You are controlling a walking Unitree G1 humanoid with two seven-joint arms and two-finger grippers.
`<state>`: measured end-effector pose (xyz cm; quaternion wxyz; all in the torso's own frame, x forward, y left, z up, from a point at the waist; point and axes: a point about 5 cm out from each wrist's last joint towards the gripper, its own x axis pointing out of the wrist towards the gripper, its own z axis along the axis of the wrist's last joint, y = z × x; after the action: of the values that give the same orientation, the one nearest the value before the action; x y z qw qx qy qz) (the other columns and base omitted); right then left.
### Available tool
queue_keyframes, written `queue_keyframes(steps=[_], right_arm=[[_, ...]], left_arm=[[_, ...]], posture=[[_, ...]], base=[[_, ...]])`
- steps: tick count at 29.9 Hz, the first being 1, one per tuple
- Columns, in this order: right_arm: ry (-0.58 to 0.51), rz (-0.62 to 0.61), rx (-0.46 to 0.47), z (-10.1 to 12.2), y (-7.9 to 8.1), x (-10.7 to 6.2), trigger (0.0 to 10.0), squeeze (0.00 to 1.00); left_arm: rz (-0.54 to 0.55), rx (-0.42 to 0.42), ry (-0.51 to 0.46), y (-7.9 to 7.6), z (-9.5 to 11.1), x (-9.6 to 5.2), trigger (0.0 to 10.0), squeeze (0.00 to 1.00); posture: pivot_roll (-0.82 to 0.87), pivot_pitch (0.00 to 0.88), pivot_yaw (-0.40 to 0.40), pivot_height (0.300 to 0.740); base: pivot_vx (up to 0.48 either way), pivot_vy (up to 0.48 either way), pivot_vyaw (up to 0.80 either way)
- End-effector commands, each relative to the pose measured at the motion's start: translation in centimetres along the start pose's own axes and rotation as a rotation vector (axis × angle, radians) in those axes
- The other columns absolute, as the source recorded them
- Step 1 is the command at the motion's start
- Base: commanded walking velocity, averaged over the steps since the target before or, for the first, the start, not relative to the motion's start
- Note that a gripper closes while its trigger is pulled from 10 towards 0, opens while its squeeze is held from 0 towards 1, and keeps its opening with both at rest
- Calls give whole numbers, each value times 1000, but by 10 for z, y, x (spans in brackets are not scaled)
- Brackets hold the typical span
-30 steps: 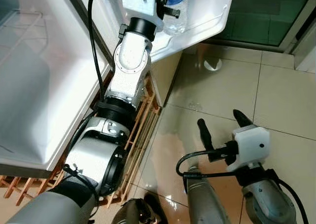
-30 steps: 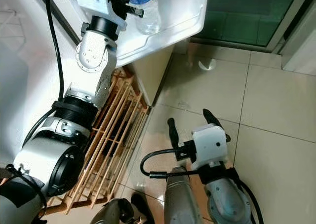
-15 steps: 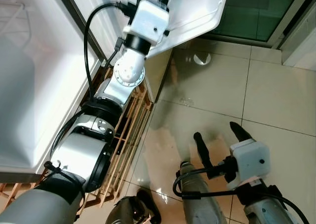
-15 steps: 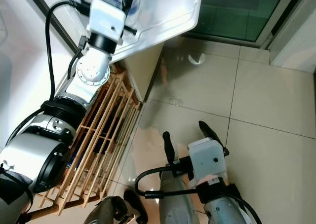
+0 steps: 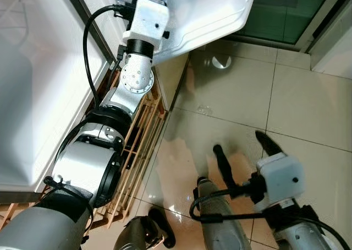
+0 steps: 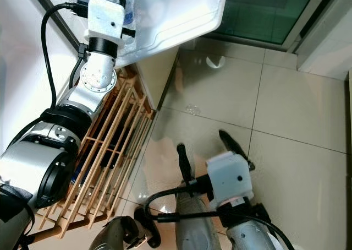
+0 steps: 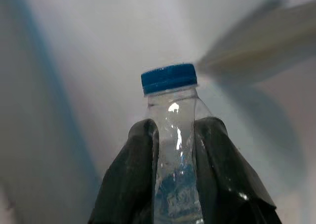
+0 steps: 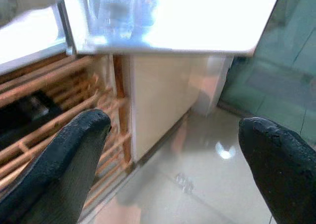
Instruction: Restocking fridge
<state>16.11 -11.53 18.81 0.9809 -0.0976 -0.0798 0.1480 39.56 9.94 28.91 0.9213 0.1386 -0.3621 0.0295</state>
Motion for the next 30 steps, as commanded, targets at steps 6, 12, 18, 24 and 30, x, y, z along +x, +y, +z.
queue_keyframes(steps=[6,12,18,24,30], right_arm=[[-102,2,-14,21,-2,11,10000,0],[-140,6,-27,27,-6,22,10000,0],[-138,11,-31,25,-8,26,10000,0],[-130,20,-28,23,-7,29,10000,0],[-130,39,-19,18,-7,35,10000,0]], left_arm=[[69,-64,353,10,-48,-22,10000,0],[105,-151,454,10,-56,-26,10000,0],[167,-213,509,13,-61,-30,10000,1000],[184,-208,450,18,-52,-23,10000,1000],[159,-214,337,26,-32,-9,10000,1000]], posture=[[-549,379,104,716],[-526,368,110,716],[-510,361,112,716],[-481,343,110,716],[-439,314,107,716]], base=[[0,0,0],[0,0,0],[0,0,0],[0,0,0],[0,0,0]])
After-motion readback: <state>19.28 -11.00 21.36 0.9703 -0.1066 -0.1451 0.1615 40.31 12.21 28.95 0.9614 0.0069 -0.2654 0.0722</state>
